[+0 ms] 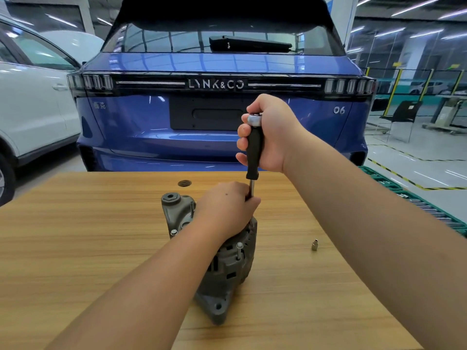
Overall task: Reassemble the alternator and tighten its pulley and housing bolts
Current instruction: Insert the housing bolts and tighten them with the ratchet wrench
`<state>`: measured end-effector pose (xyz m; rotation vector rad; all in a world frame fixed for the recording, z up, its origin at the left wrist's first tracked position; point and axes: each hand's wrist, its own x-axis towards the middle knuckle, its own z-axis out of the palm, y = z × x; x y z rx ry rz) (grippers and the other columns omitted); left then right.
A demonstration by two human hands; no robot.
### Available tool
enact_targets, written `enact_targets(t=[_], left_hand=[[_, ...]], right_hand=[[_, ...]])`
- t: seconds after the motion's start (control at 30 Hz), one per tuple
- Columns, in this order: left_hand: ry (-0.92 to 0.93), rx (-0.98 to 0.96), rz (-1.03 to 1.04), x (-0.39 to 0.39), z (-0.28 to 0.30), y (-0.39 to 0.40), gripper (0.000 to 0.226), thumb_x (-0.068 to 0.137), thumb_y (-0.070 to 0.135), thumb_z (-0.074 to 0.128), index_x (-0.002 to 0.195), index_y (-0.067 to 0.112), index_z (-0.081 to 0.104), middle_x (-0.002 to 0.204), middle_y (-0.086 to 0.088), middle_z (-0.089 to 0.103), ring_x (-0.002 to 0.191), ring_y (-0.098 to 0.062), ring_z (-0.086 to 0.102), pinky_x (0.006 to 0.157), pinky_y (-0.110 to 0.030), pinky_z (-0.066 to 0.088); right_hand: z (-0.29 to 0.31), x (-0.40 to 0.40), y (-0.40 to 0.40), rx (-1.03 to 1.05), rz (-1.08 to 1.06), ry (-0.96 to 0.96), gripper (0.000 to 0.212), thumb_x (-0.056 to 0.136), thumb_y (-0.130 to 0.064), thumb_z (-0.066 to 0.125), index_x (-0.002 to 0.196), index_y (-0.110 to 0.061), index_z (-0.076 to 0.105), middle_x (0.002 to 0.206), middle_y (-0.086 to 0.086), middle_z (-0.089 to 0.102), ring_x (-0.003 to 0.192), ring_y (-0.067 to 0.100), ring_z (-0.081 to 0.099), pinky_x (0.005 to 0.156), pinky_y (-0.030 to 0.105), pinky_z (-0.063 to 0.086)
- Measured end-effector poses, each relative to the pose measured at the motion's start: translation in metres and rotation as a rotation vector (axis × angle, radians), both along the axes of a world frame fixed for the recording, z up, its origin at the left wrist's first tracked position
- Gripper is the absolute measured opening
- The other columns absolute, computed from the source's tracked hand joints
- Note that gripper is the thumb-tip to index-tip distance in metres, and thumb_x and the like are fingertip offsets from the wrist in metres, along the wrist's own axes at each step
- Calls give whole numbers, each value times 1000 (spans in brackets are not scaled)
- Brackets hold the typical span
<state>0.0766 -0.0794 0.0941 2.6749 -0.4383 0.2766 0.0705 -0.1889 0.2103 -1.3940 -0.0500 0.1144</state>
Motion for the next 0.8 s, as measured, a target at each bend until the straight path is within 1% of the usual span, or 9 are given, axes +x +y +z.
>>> enact_targets(t=[0.1,0.2,0.27,0.33,0.4,0.53,0.63,0.73,0.8], left_hand=[[9,-11,1,1,-1,-1,28,101,47,52,80,30,58,76,6,63,73,-15,63,72,-38,59],[6,4,-5,0,-1,-1,28,102,46,51,77,33,53,77,7,62,72,-13,62,66,-34,56],[3,13,-3,-1,0,-2,28,103,46,51,78,33,53,77,7,62,73,-13,61,65,-33,55],[1,17,-1,-2,1,-3,28,103,45,51,79,33,53,77,7,62,73,-13,62,64,-33,54],[5,18,-1,-3,2,-3,28,104,45,50,79,32,54,77,6,63,72,-14,62,64,-33,54],[17,29,-4,-4,3,-2,26,105,45,50,93,26,63,80,6,64,77,-14,64,74,-37,59],[9,41,-7,-4,4,-1,28,105,45,49,97,24,65,81,6,64,78,-14,64,75,-38,59],[10,41,-6,-4,3,-2,27,105,44,48,94,24,63,81,4,63,77,-16,63,74,-38,59],[-9,48,-1,-4,2,-3,27,105,43,48,88,25,59,79,4,61,75,-15,62,69,-35,57]], right_hand=[[-6,-1,3,128,-97,-45,10,90,-26,44,84,-18,46,61,0,60,47,16,49,69,36,46],[-11,-2,3,181,-199,-104,10,90,-22,48,96,-15,51,66,0,69,47,14,52,62,32,51],[-11,-1,4,172,-215,-107,13,91,-22,48,100,-13,53,65,0,71,52,14,54,67,35,55],[-9,-1,4,146,-212,-106,15,91,-22,48,100,-12,55,66,1,74,56,15,56,79,41,58],[-8,0,5,114,-196,-125,15,91,-20,45,98,-11,54,72,4,76,54,14,54,86,48,57],[-2,3,6,70,-105,-165,12,90,-16,38,96,-10,47,85,14,78,47,16,50,90,55,54],[-3,2,2,98,-42,-180,17,92,-15,36,103,-9,47,95,16,77,50,18,58,92,55,53],[-14,-2,4,311,-61,-251,13,96,-14,40,102,-10,51,104,12,77,62,17,64,95,48,53],[-25,-2,7,529,-178,-309,12,93,-6,47,104,-6,53,103,12,73,70,19,62,86,40,53]])
